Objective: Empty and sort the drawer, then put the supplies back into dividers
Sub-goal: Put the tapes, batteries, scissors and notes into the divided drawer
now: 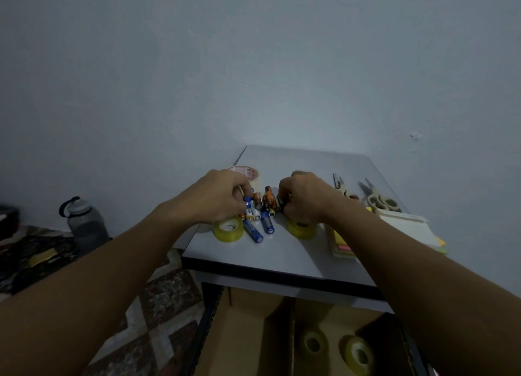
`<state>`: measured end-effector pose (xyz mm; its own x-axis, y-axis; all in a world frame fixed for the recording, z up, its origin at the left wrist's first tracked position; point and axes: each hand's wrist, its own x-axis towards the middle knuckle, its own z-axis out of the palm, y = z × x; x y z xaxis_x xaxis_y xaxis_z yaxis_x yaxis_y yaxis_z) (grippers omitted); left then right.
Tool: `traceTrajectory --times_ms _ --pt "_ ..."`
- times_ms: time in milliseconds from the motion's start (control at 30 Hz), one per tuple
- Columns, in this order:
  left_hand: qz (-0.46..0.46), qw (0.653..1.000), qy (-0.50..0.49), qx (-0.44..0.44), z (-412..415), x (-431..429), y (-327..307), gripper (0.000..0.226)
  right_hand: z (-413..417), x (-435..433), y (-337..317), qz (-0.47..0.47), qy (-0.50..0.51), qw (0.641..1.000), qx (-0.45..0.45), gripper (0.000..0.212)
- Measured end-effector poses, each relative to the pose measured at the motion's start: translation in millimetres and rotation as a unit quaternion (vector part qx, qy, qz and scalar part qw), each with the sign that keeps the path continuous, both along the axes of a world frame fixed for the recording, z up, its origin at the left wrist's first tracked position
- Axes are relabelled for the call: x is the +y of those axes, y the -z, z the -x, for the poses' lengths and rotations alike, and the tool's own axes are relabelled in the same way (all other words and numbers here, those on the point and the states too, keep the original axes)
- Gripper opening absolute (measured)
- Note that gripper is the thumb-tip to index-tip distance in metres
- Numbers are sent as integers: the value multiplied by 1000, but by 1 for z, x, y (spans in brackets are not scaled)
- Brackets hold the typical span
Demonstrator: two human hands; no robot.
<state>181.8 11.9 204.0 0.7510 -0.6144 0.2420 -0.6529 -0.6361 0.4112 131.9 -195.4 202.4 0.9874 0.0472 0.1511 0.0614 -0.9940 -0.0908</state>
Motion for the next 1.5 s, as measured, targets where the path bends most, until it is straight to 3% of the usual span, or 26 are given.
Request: traceTrajectory --times_ms 233,500,733,1133,1500 --pt "18 998 60 4 22 0 7 22 -1 -6 1 -44 3 999 -1 23" --pt "-27 994 98 -43 27 -2 16 18 -1 -7 -2 -37 -7 999 16 27" --pt "-41 992 121 -11 23 5 18 23 -5 -10 0 -39 -15 999 14 26" --pt "-109 978 176 -38 19 5 14 37 -6 -16 2 -36 -38 999 8 23" --pt "-92 972 200 -86 14 4 21 26 -8 -18 2 -12 -46 999 -3 22"
